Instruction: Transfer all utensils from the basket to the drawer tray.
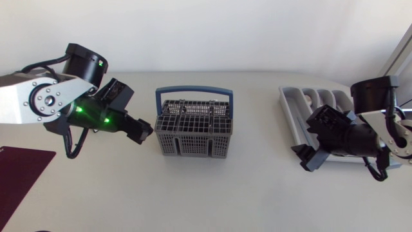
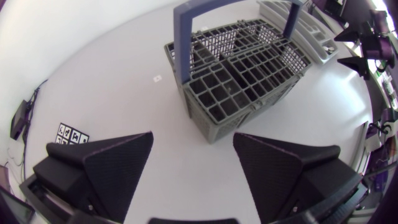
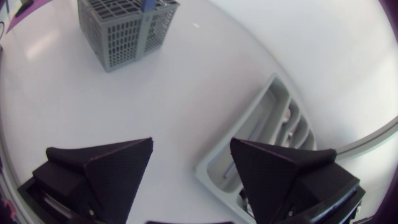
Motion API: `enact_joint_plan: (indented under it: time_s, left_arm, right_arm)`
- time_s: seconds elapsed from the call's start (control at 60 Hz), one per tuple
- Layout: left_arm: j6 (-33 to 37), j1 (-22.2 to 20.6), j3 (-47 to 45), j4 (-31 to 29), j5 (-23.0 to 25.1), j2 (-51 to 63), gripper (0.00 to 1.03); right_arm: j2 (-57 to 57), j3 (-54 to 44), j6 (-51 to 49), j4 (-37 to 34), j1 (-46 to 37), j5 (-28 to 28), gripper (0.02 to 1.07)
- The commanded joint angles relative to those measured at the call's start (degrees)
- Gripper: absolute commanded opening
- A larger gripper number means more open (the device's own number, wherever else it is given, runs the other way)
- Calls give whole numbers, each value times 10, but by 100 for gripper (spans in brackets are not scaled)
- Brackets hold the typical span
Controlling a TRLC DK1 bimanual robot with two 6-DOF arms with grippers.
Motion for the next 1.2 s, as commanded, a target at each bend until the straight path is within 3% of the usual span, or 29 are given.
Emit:
enact_joint_plan:
  time_s: [0.0,0.25,0.283,0.417,0.733,1.033,1.183]
  left_arm:
    - [5,5,-32,15,-3,-21,89]
    - [5,7,-81,56,-3,-49,90]
    - [5,9,-86,61,-3,-53,92]
    - [5,31,-98,73,-4,-65,94]
    - [4,32,-127,80,-7,-123,98]
    - [-10,35,-176,105,-18,-197,98]
    - [-10,36,-200,104,-21,-247,98]
  right_arm:
    - [-6,11,63,-17,34,-18,92]
    - [6,40,138,-45,63,-129,92]
    - [5,40,141,-44,65,-137,101]
    - [6,37,149,-39,77,-137,103]
    - [-23,18,161,-42,56,-137,103]
    - [-161,-44,174,2,35,-97,103]
    - [-210,-54,172,-18,16,-96,103]
